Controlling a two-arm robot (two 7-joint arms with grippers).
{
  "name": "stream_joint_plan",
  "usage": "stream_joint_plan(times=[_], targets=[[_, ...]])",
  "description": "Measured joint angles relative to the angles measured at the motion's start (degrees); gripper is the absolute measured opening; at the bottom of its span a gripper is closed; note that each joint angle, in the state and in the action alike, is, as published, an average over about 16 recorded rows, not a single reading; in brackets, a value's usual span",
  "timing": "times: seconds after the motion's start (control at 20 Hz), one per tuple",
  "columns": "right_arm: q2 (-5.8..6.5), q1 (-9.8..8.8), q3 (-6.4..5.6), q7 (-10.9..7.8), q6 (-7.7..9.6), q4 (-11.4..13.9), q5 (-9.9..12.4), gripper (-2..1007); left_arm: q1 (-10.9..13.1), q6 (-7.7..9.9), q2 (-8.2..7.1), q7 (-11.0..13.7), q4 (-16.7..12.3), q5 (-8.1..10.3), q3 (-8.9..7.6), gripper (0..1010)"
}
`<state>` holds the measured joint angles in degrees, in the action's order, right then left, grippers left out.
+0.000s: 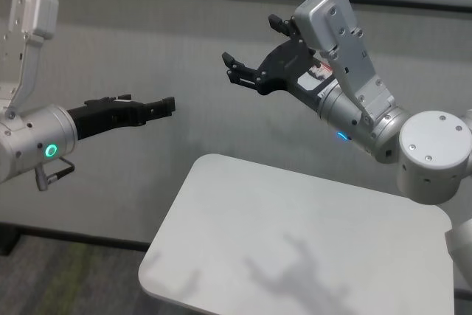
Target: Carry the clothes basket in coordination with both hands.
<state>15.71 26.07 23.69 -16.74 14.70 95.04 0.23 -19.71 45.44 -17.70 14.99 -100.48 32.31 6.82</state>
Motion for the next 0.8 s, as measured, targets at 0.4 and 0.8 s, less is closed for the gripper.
stream_joint_plan(times=[0.4,0.8], targets=[[0.0,0.0,0.0,0.0,0.0,0.0,0.0,1005,0.02,-0.28,0.01,-0.03,0.01,-0.17,0.02,1000],[0.0,0.0,0.0,0.0,0.0,0.0,0.0,1005,0.06,-0.39,0.06,-0.07,-0.01,-0.27,-0.02,999]])
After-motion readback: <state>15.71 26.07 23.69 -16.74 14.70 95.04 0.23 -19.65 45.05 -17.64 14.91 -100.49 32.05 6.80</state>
